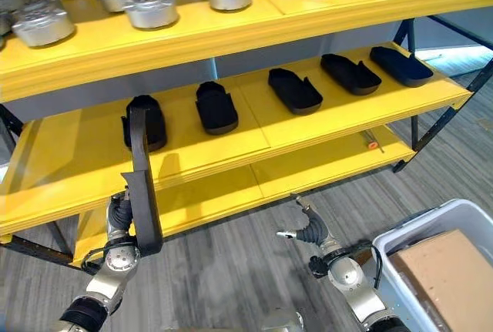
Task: Move parts from the plastic box to the shelf.
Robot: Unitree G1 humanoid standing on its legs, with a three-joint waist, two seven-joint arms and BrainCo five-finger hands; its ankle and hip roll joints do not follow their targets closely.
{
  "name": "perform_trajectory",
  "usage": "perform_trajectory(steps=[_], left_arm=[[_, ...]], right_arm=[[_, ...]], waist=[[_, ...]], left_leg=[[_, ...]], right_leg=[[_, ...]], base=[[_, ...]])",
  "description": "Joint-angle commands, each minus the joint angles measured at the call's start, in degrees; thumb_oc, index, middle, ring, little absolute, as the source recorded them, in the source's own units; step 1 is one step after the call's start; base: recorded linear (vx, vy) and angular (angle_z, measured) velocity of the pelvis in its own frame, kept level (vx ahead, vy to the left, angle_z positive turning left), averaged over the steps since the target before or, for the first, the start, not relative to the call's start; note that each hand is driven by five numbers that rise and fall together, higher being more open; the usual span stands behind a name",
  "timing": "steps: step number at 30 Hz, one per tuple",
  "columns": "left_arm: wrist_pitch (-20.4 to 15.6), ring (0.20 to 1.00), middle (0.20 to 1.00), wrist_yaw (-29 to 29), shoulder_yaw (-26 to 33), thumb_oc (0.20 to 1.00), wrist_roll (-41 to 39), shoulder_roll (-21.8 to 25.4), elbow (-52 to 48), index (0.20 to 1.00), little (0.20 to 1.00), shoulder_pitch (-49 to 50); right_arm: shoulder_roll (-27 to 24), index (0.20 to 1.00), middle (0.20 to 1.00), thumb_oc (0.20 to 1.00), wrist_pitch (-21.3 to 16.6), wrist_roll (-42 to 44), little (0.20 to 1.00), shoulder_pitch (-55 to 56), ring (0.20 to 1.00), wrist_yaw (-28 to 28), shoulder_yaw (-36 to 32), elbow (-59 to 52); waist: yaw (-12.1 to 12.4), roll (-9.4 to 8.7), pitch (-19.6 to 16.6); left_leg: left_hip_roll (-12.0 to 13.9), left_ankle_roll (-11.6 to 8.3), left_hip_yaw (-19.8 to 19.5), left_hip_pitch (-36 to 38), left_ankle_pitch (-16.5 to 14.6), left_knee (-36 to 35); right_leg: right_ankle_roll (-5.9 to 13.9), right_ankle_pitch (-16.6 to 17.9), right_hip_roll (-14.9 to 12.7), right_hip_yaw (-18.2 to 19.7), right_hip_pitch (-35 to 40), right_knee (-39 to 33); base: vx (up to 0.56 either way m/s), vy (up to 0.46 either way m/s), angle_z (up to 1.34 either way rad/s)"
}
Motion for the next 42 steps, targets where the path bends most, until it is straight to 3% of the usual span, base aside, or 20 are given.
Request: perform_trajectory(steps=[1,3,5,11,12,15,17,20,23,24,26,27,28,33,36,40,42], left_arm=[[-3.7,0.200,0.200,1.1,3.6,0.200,1.1,2.7,-1.8,0.200,0.200,-1.4],[-3.4,0.200,0.200,1.1,3.6,0.200,1.5,2.9,-1.5,0.200,0.200,-1.7],[-3.6,0.200,0.200,1.6,3.4,0.200,1.8,3.1,-1.1,0.200,0.200,-1.9],[-3.3,0.200,0.200,1.9,3.0,0.200,3.1,4.0,-1.5,0.200,0.200,-3.3],[-3.5,0.200,0.200,1.2,2.6,0.200,3.9,4.0,-0.8,0.200,0.200,-4.7],[-3.5,0.200,0.200,0.6,2.5,0.200,4.4,4.1,-1.6,0.200,0.200,-4.9],[-4.4,0.200,0.200,-1.4,3.2,0.200,4.2,4.2,-2.8,0.200,0.200,-4.4],[-4.4,0.200,0.200,-1.5,3.5,0.200,4.5,4.1,-2.8,0.200,0.200,-4.8],[-2.3,0.200,0.200,-1.0,2.6,0.200,4.8,3.6,-3.7,0.200,0.200,-5.3],[-2.3,0.200,0.200,-0.8,2.5,0.200,5.2,3.2,-3.8,0.200,0.200,-4.7],[-2.6,0.200,0.200,-0.8,2.7,0.200,5.3,3.0,-3.7,0.200,0.200,-4.2],[-3.2,0.200,0.200,-1.1,2.9,0.200,5.5,2.9,-3.2,0.200,0.200,-3.9],[-3.6,0.200,0.200,-1.5,2.7,0.200,5.7,2.7,-2.8,0.200,0.200,-3.7],[-4.2,0.200,0.200,-4.0,1.8,0.200,6.6,2.7,-2.2,0.200,0.200,-4.2],[-4.3,0.200,0.200,-5.2,0.7,0.200,6.8,2.9,-2.0,0.200,0.200,-4.7],[-3.4,0.200,0.200,-6.0,-0.5,0.200,7.4,3.0,-3.8,0.200,0.200,-4.1],[-3.5,0.200,0.200,-6.2,-0.4,0.200,7.9,2.9,-4.2,0.200,0.200,-3.7]], right_arm=[[1.1,1.000,1.000,1.000,-3.0,0.8,1.000,-0.4,1.000,-1.1,-1.0,-0.7],[1.5,1.000,1.000,1.000,-3.4,1.0,1.000,0.1,1.000,-0.9,-1.6,-0.2],[2.1,1.000,1.000,1.000,-3.8,0.1,1.000,0.5,1.000,-0.4,-2.1,0.0],[3.8,1.000,1.000,1.000,-4.1,-0.7,1.000,-0.2,1.000,-1.5,-1.4,-0.8],[4.7,1.000,1.000,1.000,-3.4,-1.8,1.000,-1.9,1.000,-3.3,0.3,-2.3],[5.3,1.000,1.000,1.000,-2.5,-2.7,1.000,-3.1,1.000,-4.3,1.2,-3.6],[6.0,1.000,1.000,1.000,0.2,-3.8,1.000,-5.3,1.000,-5.2,2.4,-5.9],[5.8,1.000,1.000,1.000,0.0,-4.2,1.000,-5.4,1.000,-4.5,2.4,-6.5],[5.0,1.000,1.000,1.000,-0.8,-4.1,1.000,-4.5,1.000,-3.3,2.0,-7.0],[4.8,1.000,1.000,1.000,-1.3,-3.9,1.000,-4.5,1.000,-2.9,1.8,-6.4],[4.6,1.000,1.000,1.000,-1.7,-3.7,1.000,-4.8,1.000,-2.6,1.7,-5.8],[4.4,1.000,1.000,1.000,-1.8,-3.3,1.000,-5.0,1.000,-2.7,1.9,-5.0],[4.6,1.000,1.000,1.000,-1.7,-3.5,1.000,-5.0,1.000,-3.1,1.9,-4.3],[5.3,1.000,1.000,1.000,-1.3,-3.7,1.000,-3.1,1.000,-4.1,0.3,-4.4],[5.4,1.000,1.000,1.000,-1.5,-3.5,1.000,-1.6,1.000,-4.4,-1.0,-4.3],[4.8,1.000,1.000,1.000,-2.7,-3.5,1.000,-1.8,1.000,-3.7,-1.1,-2.1],[4.6,1.000,1.000,1.000,-2.8,-3.7,1.000,-2.0,1.000,-3.7,-0.9,-1.8]], waist=[[1.4,0.50,-2.6],[1.5,0.72,-2.8],[1.8,0.58,-3.0],[3.6,0.37,-3.1],[5.5,0.01,-2.9],[7.0,-0.04,-2.3],[9.9,0.19,-1.6],[9.4,0.04,-1.4],[7.1,-1.32,-1.3],[6.9,-1.75,-1.3],[7.0,-2.02,-1.1],[6.8,-2.28,-0.8],[6.1,-2.43,-0.2],[3.9,-3.42,1.2],[2.6,-3.88,1.3],[2.5,-4.04,-0.3],[2.7,-4.06,-0.9]], left_leg=[[4.3,-1.46,-2.6,-0.4,3.6,0.4],[2.3,-0.70,-3.4,-0.6,1.7,0.5],[-1.4,1.16,-3.8,-0.4,-2.5,0.0],[-6.4,3.40,-5.4,0.5,-4.1,-3.0],[-8.5,4.61,-5.4,0.5,-4.7,-3.8],[-10.0,5.36,-4.5,0.9,-5.1,-4.6],[-12.5,6.92,-1.6,1.7,-6.1,-6.5],[-13.3,7.14,-1.2,1.8,-6.3,-7.3],[-14.4,6.50,-2.1,2.4,-6.0,-8.9],[-14.8,6.16,-1.8,3.0,-6.0,-9.4],[-15.1,5.87,-1.3,3.4,-6.0,-9.8],[-15.6,5.72,-1.2,4.1,-6.4,-10.1],[-16.0,5.83,-1.6,4.8,-6.9,-10.2],[-16.3,6.94,-3.0,6.5,-9.4,-10.1],[-15.9,7.41,-3.6,6.8,-10.4,-9.1],[-14.0,6.90,-2.9,6.0,-10.8,-6.6],[-13.7,6.69,-2.8,5.8,-10.9,-6.3]], right_leg=[[-4.16,-2.3,6.3,0.1,0.3,1.2],[-3.55,-1.8,6.1,0.8,1.1,0.5],[-2.20,-0.2,5.3,1.3,2.0,-1.3],[0.94,2.3,3.5,0.3,2.9,-2.9],[1.65,4.1,2.1,-1.9,2.4,-1.8],[2.23,6.3,0.5,-4.7,1.7,-0.5],[3.48,11.4,-3.6,-11.8,-0.4,2.2],[3.47,10.0,-1.8,-11.3,-1.5,2.3],[2.90,7.9,6.4,-7.2,-1.7,-5.6],[3.12,9.2,7.4,-7.3,-1.9,-8.5],[3.61,11.1,7.6,-7.9,-2.0,-11.0],[4.49,13.9,7.2,-7.7,-3.1,-12.9],[5.50,16.6,6.4,-6.0,-5.3,-13.4],[6.75,22.3,4.1,-0.5,-10.4,-13.4],[6.75,22.1,4.2,2.6,-11.0,-12.7],[5.42,15.3,6.7,3.0,-8.1,-11.3],[4.32,13.6,7.6,2.7,-7.0,-11.4]], base=[[0.14,0.549,0.23],[0.09,0.358,0.12],[0.05,0.407,0.20],[0.01,0.337,0.12],[-0.01,0.488,0.27],[-0.05,0.407,-0.11],[-0.09,0.543,-0.87],[-0.02,0.173,-0.30],[0.10,0.045,0.17],[0.12,0.011,0.26],[0.07,-0.003,0.13],[0.14,-0.021,-0.13],[0.14,-0.021,-0.24],[0.18,-0.108,0.24],[0.21,-0.141,0.68],[0.32,-0.214,0.66],[0.19,-0.120,0.28]])
